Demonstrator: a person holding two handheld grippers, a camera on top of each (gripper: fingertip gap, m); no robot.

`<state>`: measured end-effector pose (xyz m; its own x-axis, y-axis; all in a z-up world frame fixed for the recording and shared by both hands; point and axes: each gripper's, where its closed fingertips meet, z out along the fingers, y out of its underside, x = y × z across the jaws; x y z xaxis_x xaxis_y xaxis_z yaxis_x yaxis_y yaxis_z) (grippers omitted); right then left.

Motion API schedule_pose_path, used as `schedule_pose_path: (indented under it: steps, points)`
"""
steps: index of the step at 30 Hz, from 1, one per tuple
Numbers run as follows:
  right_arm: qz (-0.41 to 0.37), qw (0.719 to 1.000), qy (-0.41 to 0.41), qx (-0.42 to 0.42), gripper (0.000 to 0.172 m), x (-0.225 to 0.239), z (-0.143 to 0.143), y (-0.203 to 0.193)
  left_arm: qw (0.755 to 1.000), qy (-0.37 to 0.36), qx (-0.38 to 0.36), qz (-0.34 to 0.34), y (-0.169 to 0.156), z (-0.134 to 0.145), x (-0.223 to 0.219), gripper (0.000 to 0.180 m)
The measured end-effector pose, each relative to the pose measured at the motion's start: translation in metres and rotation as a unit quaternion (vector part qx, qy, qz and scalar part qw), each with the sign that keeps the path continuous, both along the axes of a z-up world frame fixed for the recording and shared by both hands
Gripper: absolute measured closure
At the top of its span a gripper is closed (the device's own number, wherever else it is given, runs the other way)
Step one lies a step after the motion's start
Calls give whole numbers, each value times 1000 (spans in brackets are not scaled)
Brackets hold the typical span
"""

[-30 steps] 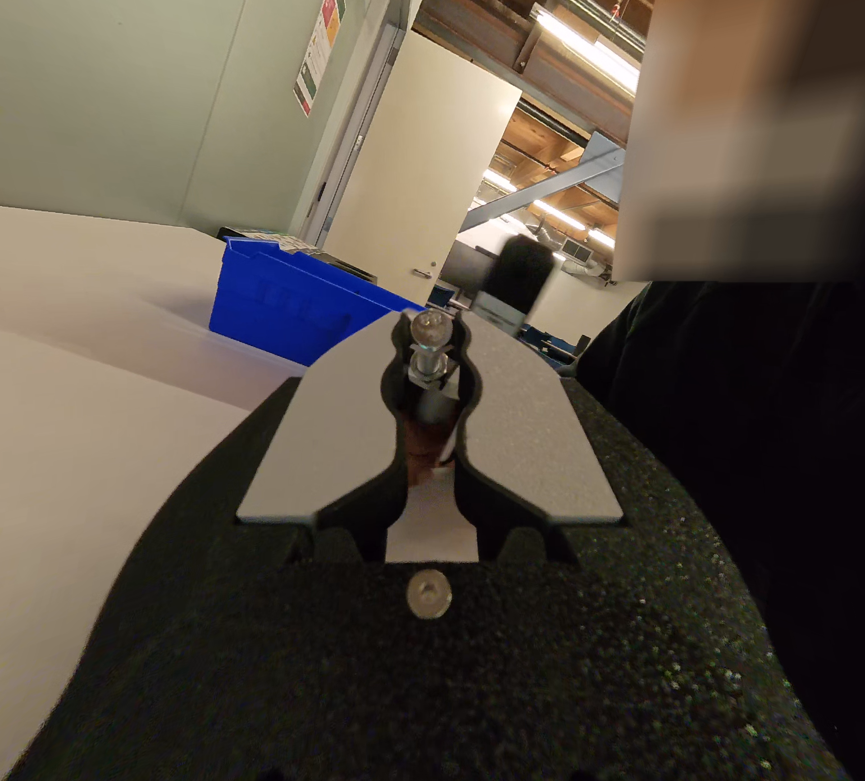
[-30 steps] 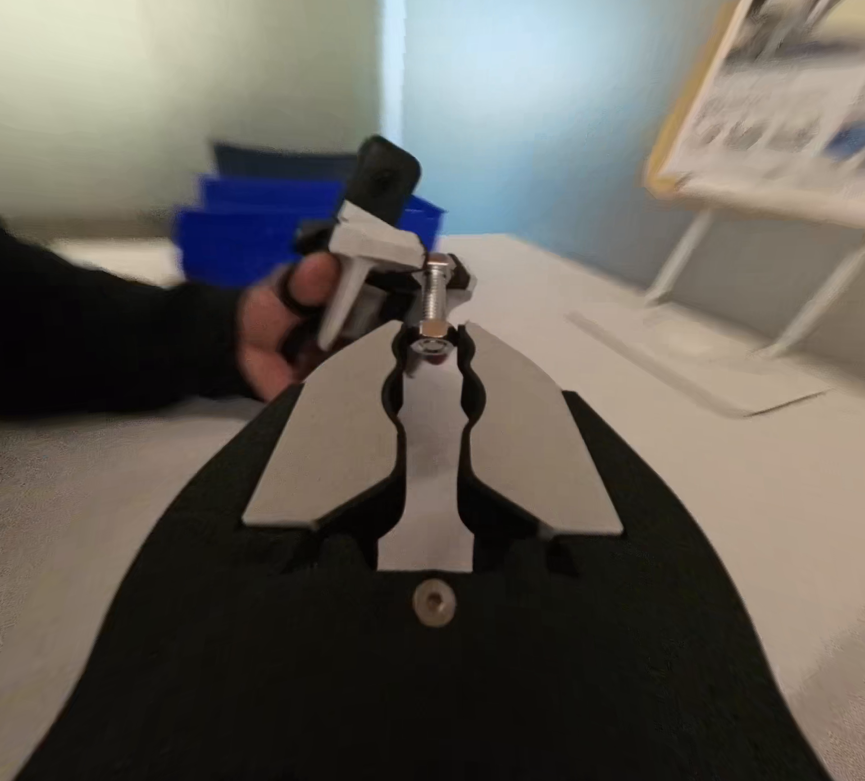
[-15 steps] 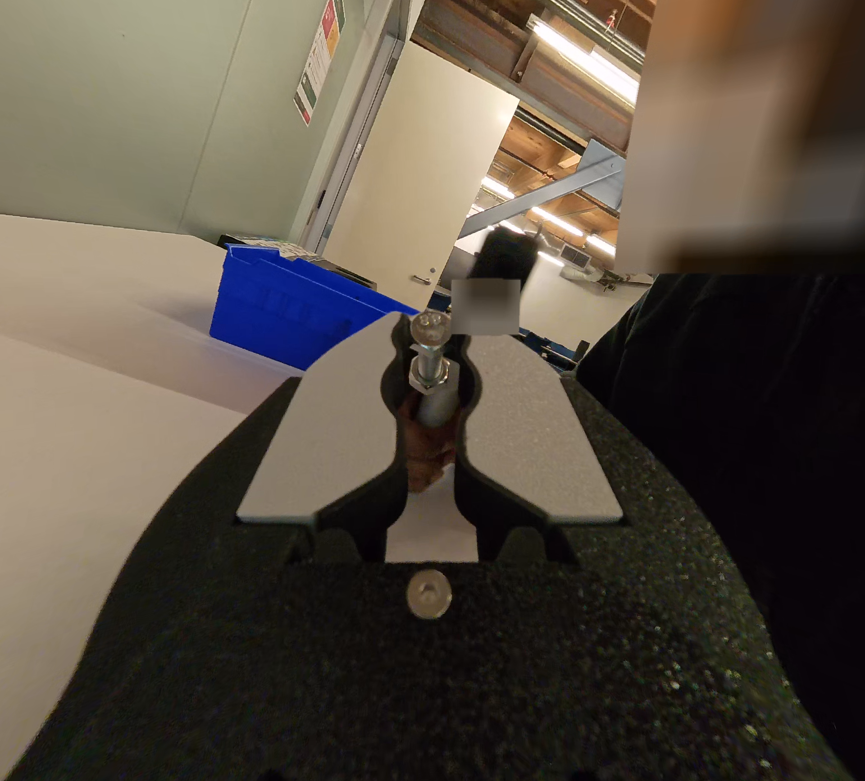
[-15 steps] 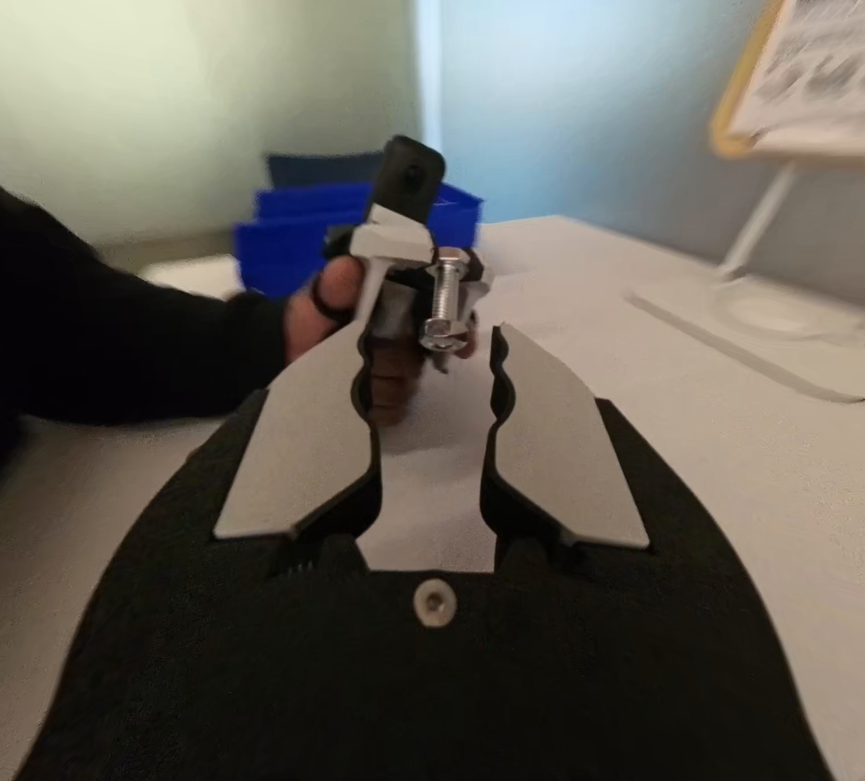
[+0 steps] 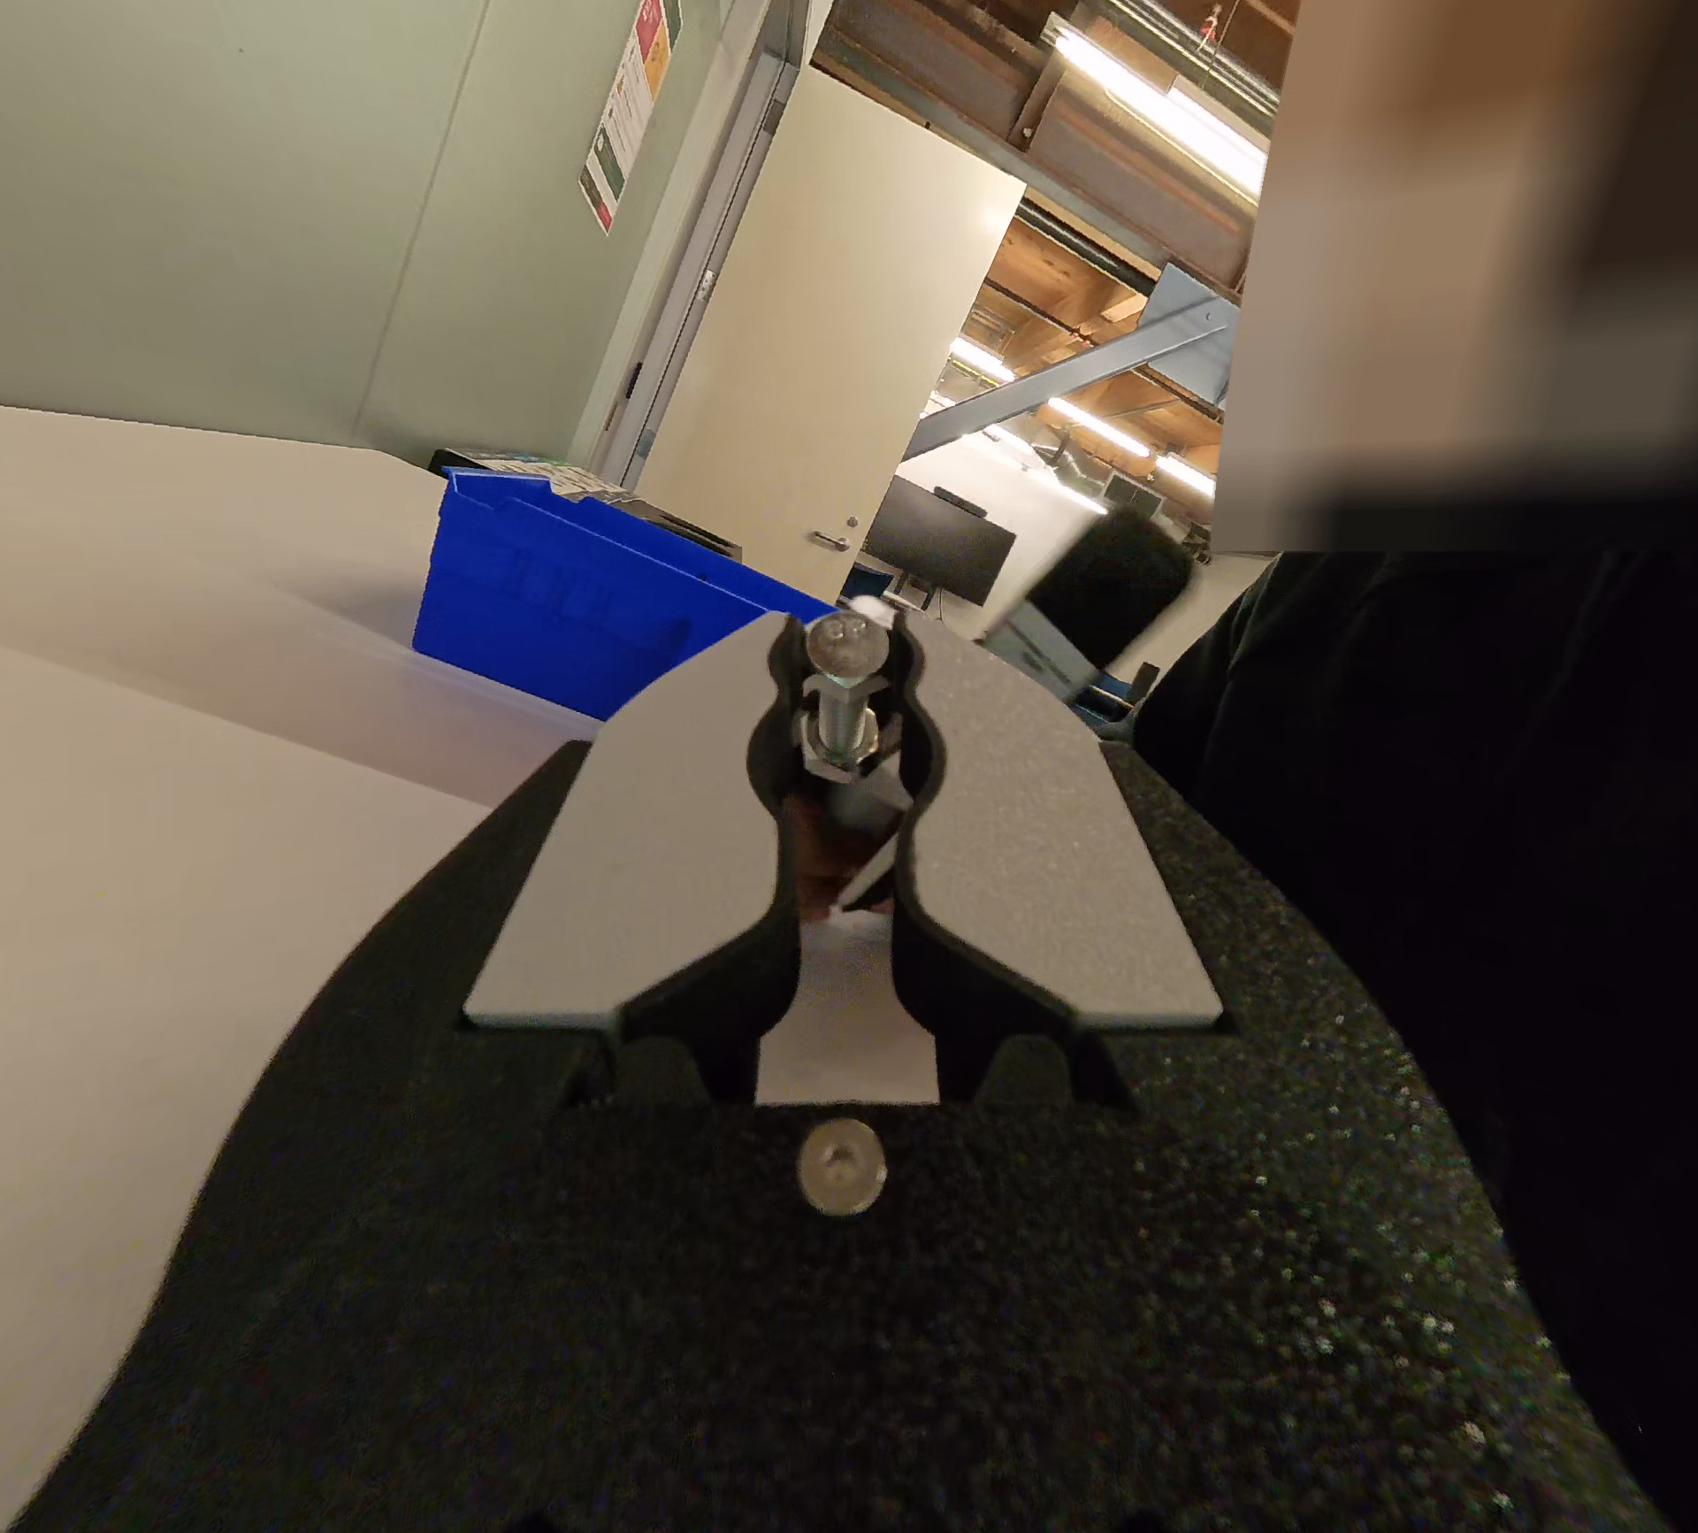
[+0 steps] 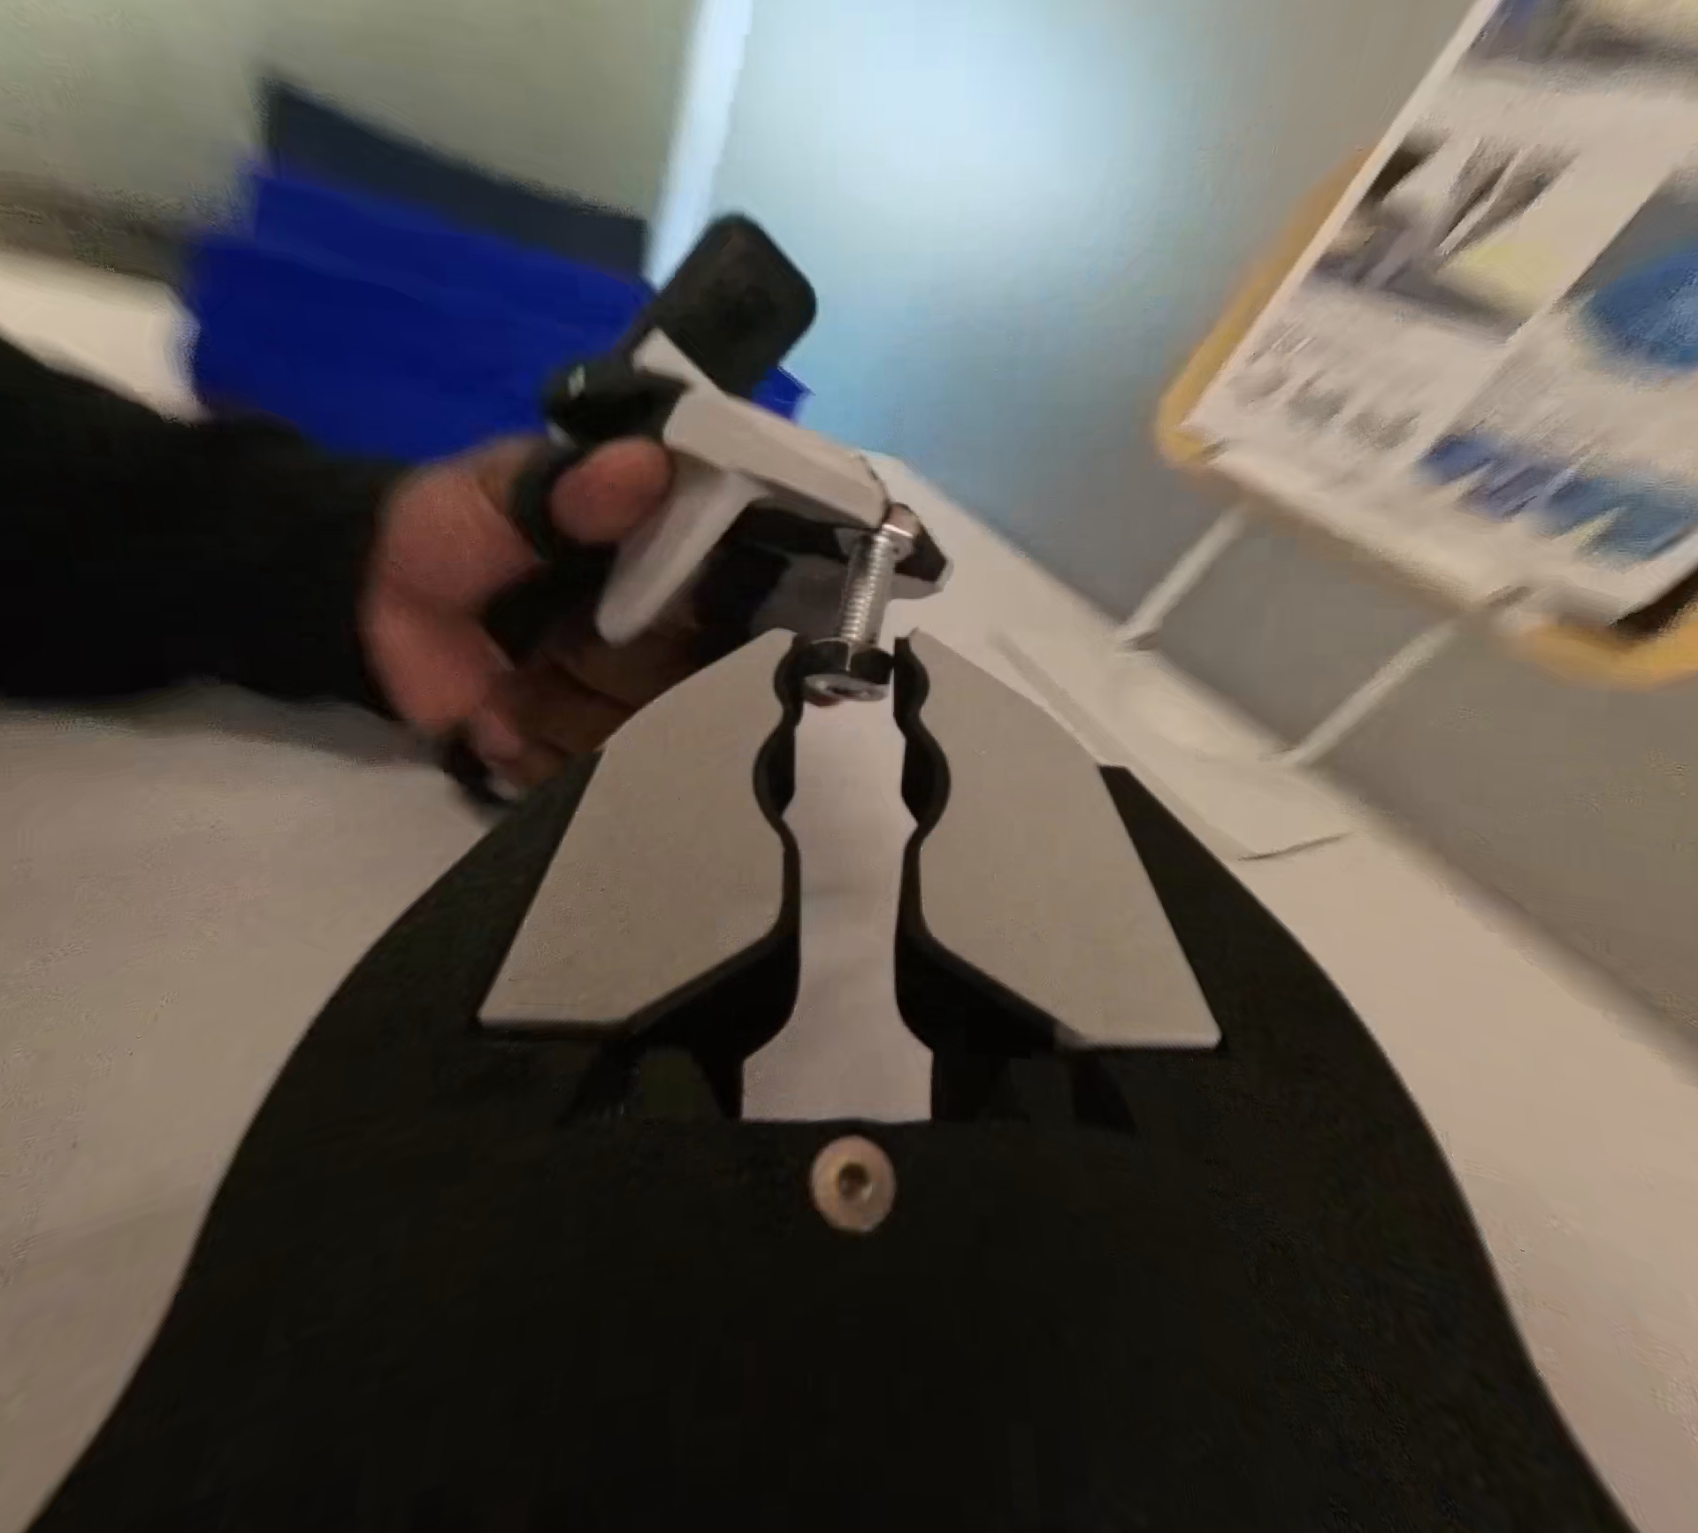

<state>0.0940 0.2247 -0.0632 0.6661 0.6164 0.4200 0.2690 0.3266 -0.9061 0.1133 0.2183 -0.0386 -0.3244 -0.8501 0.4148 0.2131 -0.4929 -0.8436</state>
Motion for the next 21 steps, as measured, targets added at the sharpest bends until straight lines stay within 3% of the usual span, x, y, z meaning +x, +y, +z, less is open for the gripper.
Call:
schedule_pose_path:
  steps: [3, 5, 7, 10, 12, 17, 19, 21]
  points:
    - [-90, 972, -153, 155, 153, 1, 1, -1, 1000, -1, -2, 2, 1, 0, 0, 163]
    - [-100, 965, -170, 174, 151, 2, 3, -2, 1000, -1, -2, 4, 1, 1, 0, 163]
    - [-72, 983, -114, 123, 145, 4, 7, -3, 1000, -3, -4, 7, 1, 1, 0, 163]
    - [26, 999, 14, -20, 140, 3, 7, -5, 1000, -7, -9, 12, 3, 2, -2, 163]
    - [107, 979, 109, -132, 138, -1, 8, -10, 1000, -9, -10, 13, 3, 3, -2, 163]
    - [209, 874, 295, -325, 135, 3, 9, -6, 1000, -7, -1, 7, 0, 2, -2, 163]
    - [219, 857, 306, -352, 139, 2, 4, -5, 1000, -7, 1, 3, -1, 2, -2, 163]
    - [216, 863, 294, -349, 150, 0, 2, -6, 1000, -6, 1, -1, -2, 2, -1, 163]
